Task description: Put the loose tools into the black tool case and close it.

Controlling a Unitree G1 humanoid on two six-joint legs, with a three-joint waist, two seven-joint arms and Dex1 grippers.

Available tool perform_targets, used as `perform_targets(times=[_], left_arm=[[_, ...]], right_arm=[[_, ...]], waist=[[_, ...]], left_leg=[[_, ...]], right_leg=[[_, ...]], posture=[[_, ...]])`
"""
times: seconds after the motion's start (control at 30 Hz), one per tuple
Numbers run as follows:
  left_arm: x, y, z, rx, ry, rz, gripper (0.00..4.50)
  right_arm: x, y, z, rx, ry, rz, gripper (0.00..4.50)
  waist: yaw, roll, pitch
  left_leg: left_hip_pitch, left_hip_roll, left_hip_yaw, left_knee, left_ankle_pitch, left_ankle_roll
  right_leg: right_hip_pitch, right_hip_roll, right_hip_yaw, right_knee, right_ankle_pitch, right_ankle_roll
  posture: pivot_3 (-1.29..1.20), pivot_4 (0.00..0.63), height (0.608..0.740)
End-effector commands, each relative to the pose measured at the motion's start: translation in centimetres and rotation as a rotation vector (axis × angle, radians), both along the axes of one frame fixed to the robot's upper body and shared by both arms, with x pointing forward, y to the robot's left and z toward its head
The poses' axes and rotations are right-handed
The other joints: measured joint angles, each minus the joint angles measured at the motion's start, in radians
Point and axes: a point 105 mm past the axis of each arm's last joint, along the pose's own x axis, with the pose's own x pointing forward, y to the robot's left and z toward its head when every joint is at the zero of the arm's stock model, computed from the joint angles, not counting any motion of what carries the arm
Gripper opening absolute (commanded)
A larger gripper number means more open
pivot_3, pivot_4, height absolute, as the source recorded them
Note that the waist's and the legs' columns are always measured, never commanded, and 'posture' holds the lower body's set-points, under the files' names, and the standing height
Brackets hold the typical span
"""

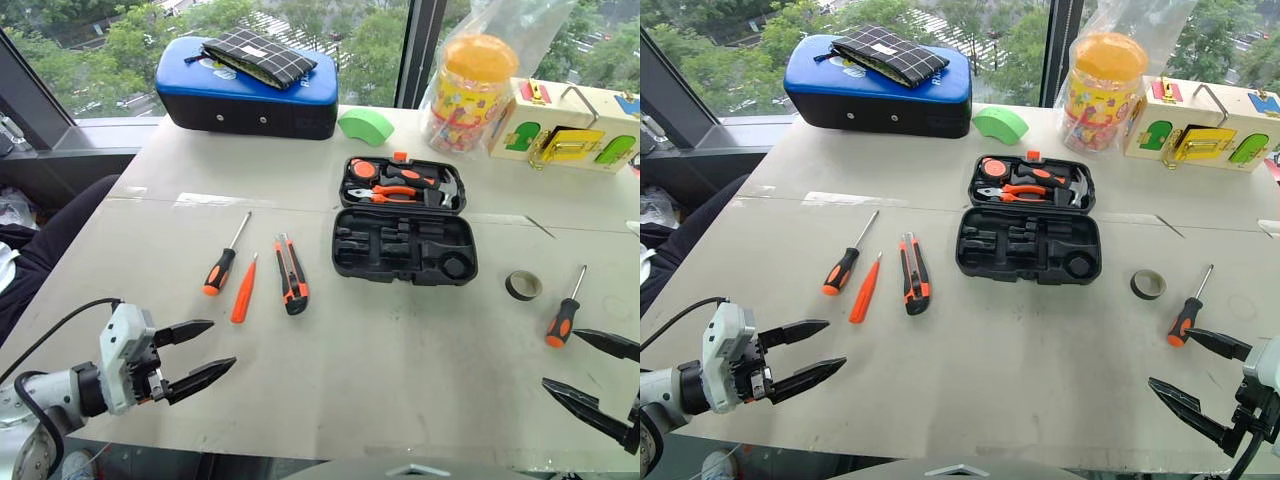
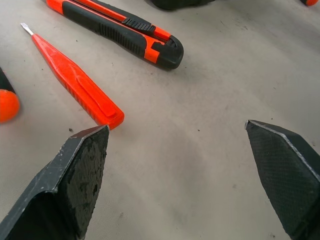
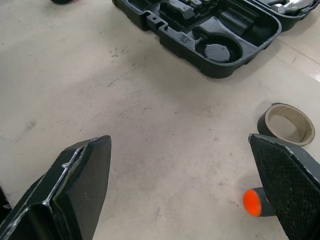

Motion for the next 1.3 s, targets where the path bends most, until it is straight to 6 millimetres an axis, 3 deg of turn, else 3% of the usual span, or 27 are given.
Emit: perform_targets(times=[0.03,0.1,0.23,0.37,0.43,0.57,0.73,0.77,0.83,0.9,0.97,1.1,1.3], left_arm=[[2.3,-0.3,1.3,-0.066,-0.097,0.13,4.44],[5.1,0.3,2.6,-0.135,-0.17,0.348,4.44],[7.7,2.2,3.4,-0.091,-0.155,0.599,4.44],[10.1,2.7,2.8,0.022,-0.102,0.682,4.44],[11.1,1.9,1.7,0.068,-0.04,0.663,4.44],[11.5,1.3,-0.4,0.115,0.068,0.647,3.27],[11.8,1.7,-0.2,0.116,0.059,0.637,0.98],[12.0,1.7,0.1,0.107,0.044,0.632,0.77],[12.7,1.4,2.1,0.025,-0.025,0.594,0.81],[13.5,-1.1,5.7,-0.059,-0.124,0.395,0.81],[13.9,-3.8,7.2,-0.001,-0.17,0.164,0.81],[16.6,-7.6,7.8,0.212,-0.25,-0.189,0.81],[22.7,-13.7,8.0,0.456,-0.418,-0.456,0.81]], right_arm=[[0.9,1.0,1.2,-0.003,-0.083,0.042,4.5],[2.2,3.0,2.2,0.037,-0.149,0.111,4.5],[3.1,5.3,3.4,0.075,-0.201,0.197,4.5],[3.5,7.9,4.5,0.108,-0.232,0.302,4.5],[3.8,8.8,4.9,0.113,-0.256,0.331,4.5],[4.0,9.4,4.7,0.11,-0.254,0.348,4.5],[3.9,9.7,4.8,0.11,-0.261,0.344,4.5],[3.9,9.7,4.9,0.114,-0.266,0.341,4.5],[3.8,9.8,5.0,0.123,-0.276,0.325,4.5],[3.9,9.5,4.9,0.128,-0.288,0.283,4.5],[3.9,9.2,4.8,0.134,-0.297,0.244,4.5],[4.0,8.9,5.0,0.135,-0.326,0.176,4.5],[4.0,7.4,5.3,0.107,-0.359,0.073,4.5]], waist=[[0.0,0.0,0.0],[0.001,0.002,0.001],[0.001,-0.002,-0.002],[0.002,-0.005,-0.002],[0.002,-0.004,-0.002],[0.0,-0.006,-0.003],[0.001,-0.004,-0.003],[0.001,-0.004,-0.003],[0.001,-0.004,-0.003],[0.007,-0.007,-0.002],[0.012,-0.009,-0.002],[0.023,-0.005,-0.002],[0.028,-0.006,-0.002]], left_leg=[[0.0,0.0,0.0,0.0,0.0,0.0],[0.001,0.0,0.001,0.001,-0.001,-0.001],[0.0,0.001,-0.003,0.009,0.0,0.001],[-0.001,-0.002,-0.003,0.009,-0.001,0.002],[-0.001,-0.002,-0.002,0.009,-0.001,0.003],[-0.001,-0.002,0.003,0.009,-0.001,0.003],[0.0,-0.002,0.005,0.009,-0.001,0.003],[0.0,-0.002,0.005,0.009,-0.001,0.003],[0.0,-0.002,0.005,0.009,-0.001,0.003],[-0.001,-0.002,0.005,0.01,-0.001,0.003],[-0.002,-0.002,0.002,0.012,-0.002,0.003],[-0.002,-0.003,0.005,0.013,-0.002,0.003],[-0.004,-0.005,0.008,0.016,-0.004,0.007]], right_leg=[[0.0,0.0,0.0,0.0,0.0,0.0],[0.001,-0.001,0.001,0.0,0.0,0.0],[0.004,0.001,-0.001,0.002,-0.001,0.004],[0.004,0.005,-0.001,0.002,0.001,0.001],[0.005,0.006,0.0,0.002,0.001,0.001],[0.005,0.007,0.0,0.002,0.001,0.001],[0.005,0.007,0.002,0.003,0.001,0.001],[0.005,0.007,0.002,0.003,0.001,0.001],[0.005,0.007,0.002,0.003,0.001,0.001],[0.005,0.007,0.001,0.003,0.001,0.001],[0.004,0.007,-0.001,0.004,0.001,0.001],[0.004,0.006,0.001,0.003,0.001,0.0],[0.005,0.009,0.005,0.003,0.001,0.001]], posture=[[0.0,0.15,0.74],[0.0,0.15,0.74],[0.0,0.15,0.74],[0.0,0.15,0.74],[0.0,0.15,0.74],[0.0,0.15,0.74],[0.0,0.15,0.74],[0.0,0.15,0.74],[0.0,0.15,0.74],[0.0,0.15,0.74],[0.0,0.15,0.74],[0.0,0.15,0.74],[0.0,0.15,0.74]])
